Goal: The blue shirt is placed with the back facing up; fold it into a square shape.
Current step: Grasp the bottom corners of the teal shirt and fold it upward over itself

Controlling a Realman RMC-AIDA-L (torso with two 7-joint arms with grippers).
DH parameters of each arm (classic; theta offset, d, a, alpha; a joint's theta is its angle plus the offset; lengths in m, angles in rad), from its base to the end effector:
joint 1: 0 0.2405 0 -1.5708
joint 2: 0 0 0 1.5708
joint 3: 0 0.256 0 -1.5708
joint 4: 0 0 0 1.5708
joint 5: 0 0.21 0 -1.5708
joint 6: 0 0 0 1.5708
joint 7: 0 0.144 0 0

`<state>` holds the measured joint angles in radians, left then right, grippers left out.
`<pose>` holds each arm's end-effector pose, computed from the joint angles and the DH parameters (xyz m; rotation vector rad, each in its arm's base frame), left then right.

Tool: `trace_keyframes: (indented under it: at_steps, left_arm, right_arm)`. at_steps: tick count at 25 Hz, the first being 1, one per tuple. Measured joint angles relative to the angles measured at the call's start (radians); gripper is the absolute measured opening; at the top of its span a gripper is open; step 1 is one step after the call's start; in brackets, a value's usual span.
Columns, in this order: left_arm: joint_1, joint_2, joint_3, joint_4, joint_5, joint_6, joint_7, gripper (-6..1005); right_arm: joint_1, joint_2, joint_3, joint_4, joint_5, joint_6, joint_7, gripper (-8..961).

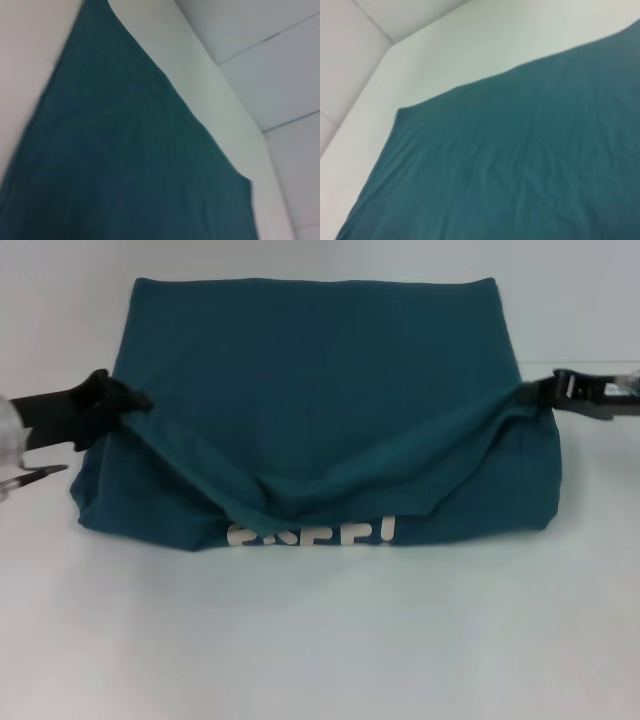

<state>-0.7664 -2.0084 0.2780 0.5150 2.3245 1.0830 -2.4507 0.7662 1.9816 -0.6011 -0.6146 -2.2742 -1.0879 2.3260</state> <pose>-0.2893 0.4255 0.0415 -1.7049 -1.8950 -0.8214 0.2642 0.4380 0.0483 -2.0431 1.5336 0.5280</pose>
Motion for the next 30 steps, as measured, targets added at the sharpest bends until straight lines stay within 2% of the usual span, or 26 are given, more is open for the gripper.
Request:
trace_keyframes:
  at_steps: [1,5,7,9,11,20,30]
  left_arm:
    - [0.000,0.000,0.000,0.000,0.000,0.000,0.000,-2]
    - [-0.027,-0.022,0.070,-0.038,-0.001,-0.173,0.003,-2]
    - [-0.030,-0.027,0.083,-0.039,-0.001,-0.198,0.003,-2]
    - [-0.039,-0.050,0.130,-0.025,-0.002,-0.268,0.011,-2]
    - [-0.048,-0.058,0.140,-0.020,-0.007,-0.301,0.029,-2]
    - [-0.085,-0.060,0.145,-0.017,-0.021,-0.374,0.053,-1]
    - [-0.134,-0.066,0.246,-0.033,-0.021,-0.511,0.052,-1]
  right_arm:
    - [0.011,0.004,-0.014,0.009,0.000,0.042,0.000,49]
    - [0.042,0.019,-0.094,0.052,0.002,0.207,-0.006,50]
    - [0.054,0.030,-0.130,0.067,0.002,0.278,-0.013,50]
    - [0.063,0.040,-0.157,0.074,0.001,0.331,-0.019,50]
    - [0.074,0.049,-0.182,0.075,0.001,0.379,-0.020,50]
    - [0.131,0.054,-0.212,0.085,0.001,0.485,-0.015,49]
    - [0.166,0.055,-0.214,0.138,0.001,0.591,-0.012,50]
